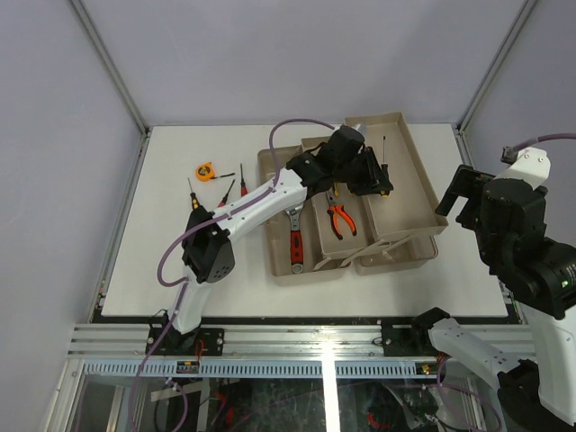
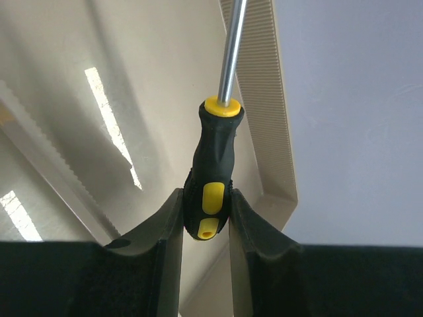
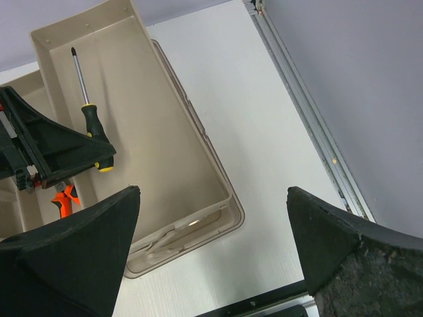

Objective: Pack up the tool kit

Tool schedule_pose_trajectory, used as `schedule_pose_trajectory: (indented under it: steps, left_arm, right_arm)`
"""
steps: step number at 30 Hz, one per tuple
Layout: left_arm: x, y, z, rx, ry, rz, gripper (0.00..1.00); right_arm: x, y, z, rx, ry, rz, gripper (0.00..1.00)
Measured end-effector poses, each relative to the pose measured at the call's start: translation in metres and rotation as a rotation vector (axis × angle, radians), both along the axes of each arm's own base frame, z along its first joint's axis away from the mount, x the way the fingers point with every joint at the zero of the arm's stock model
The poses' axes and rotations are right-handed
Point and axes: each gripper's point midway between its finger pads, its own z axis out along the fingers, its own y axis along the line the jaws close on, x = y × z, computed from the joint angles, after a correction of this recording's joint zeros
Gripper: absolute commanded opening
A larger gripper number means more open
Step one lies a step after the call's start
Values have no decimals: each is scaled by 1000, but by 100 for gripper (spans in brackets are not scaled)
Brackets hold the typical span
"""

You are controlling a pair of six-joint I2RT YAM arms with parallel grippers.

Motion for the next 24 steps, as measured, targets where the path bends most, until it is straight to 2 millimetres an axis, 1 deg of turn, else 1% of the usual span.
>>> schedule_pose_trajectory:
  steps: [2, 4, 6, 10, 13, 20, 24]
  left_arm:
    - [0, -1, -3, 0, 12, 12, 21]
    - [1, -1, -2, -3, 14, 22, 31]
    - [2, -1, -1, -8, 16, 32, 33]
    - [4, -2, 1, -16, 10, 38, 45]
    - [5, -3, 5, -27, -1, 40, 46]
    - [5, -2, 6, -26, -6, 39, 46]
    - [11, 4, 11, -17, -43, 41, 46]
  right_arm:
    - [0, -1, 0, -4, -1, -3, 100]
    - [0, -1, 0, -8, 0, -3, 99]
    - [0, -2, 0, -13, 1, -2, 100]
    - [0, -2, 0, -18, 2, 0, 99]
    - [0, -2, 0, -21, 3, 1, 99]
    - [-1, -2, 0, -21, 3, 1, 100]
    - [-2, -3, 0, -19, 2, 1, 99]
